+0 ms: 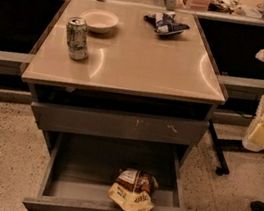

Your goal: Pick brown chip bag from middle drawer and place on counter

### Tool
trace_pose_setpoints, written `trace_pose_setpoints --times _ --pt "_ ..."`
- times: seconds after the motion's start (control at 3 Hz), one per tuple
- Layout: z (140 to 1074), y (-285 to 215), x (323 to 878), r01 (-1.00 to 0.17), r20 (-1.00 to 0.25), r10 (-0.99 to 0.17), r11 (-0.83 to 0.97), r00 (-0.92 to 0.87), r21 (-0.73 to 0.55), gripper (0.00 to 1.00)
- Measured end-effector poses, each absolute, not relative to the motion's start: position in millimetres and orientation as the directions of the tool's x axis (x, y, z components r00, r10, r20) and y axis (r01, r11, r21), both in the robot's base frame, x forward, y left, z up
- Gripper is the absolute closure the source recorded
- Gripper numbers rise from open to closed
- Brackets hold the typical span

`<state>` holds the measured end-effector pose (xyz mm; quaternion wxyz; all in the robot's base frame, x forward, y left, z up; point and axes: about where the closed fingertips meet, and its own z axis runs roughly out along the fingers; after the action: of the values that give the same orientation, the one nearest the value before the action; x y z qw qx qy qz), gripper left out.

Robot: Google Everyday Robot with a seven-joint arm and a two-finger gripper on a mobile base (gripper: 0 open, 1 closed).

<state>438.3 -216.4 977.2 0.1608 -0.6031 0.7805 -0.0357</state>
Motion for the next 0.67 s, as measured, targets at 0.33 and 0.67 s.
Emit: trace_pose_setpoints --times 0.33,0.67 --pt "977.2 -216.4 438.3 -0.930 -0.208 -0.953 0.270 -0.221 -0.250 0.00" --pt "977.1 -216.4 438.3 -0.930 -0.208 -0.953 0.270 -0.221 -0.250 0.19"
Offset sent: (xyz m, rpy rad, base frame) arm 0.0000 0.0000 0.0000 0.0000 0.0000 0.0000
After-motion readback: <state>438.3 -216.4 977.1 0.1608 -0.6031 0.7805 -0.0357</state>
